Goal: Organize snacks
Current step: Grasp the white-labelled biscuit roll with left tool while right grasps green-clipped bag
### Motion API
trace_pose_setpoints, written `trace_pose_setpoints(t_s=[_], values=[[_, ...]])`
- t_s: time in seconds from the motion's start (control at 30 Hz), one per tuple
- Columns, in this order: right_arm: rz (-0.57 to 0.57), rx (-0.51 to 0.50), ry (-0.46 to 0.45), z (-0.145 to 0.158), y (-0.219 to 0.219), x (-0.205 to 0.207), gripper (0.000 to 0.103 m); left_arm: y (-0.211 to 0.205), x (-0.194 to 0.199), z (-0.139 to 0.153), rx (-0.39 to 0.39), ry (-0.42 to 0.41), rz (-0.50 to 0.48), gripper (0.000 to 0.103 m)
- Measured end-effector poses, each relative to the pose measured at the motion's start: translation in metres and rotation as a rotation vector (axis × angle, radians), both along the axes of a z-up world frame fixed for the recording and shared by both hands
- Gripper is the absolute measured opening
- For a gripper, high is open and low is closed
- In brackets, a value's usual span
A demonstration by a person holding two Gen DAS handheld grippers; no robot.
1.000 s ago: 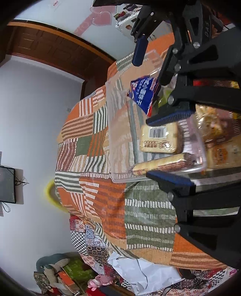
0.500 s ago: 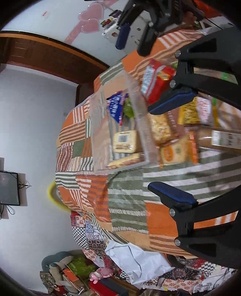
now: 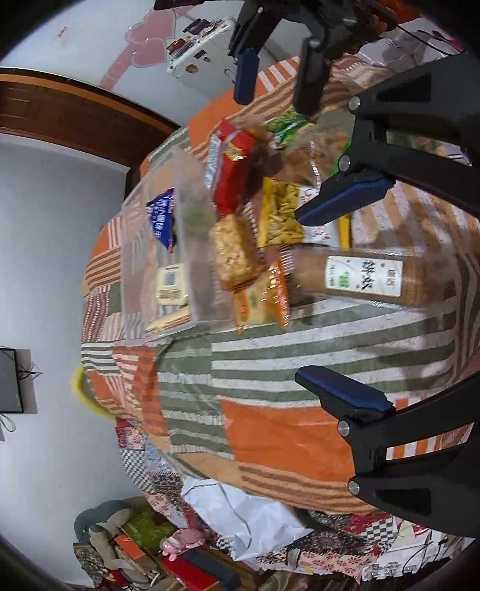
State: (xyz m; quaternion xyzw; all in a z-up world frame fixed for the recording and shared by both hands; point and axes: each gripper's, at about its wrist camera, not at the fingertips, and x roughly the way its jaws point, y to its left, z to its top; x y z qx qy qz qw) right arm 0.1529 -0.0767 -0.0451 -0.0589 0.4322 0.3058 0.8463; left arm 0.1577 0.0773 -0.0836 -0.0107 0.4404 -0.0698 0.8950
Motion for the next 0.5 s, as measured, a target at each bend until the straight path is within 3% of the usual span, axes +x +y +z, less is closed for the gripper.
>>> trace_pose_setpoints(t_s=[0.27,0.5], values=[[0.019,-0.015,0.096,-0.032,0.009,-0.003,0.083,-0.004,-0.005,-0.026,-0.020,0.063,-0.004,0.078],[0.022,-0.052,0.122,-0.049,0.019,-0.001,0.085,-0.004,-0.007,-0.050,-0.016,0.113,-0.012,0.078]])
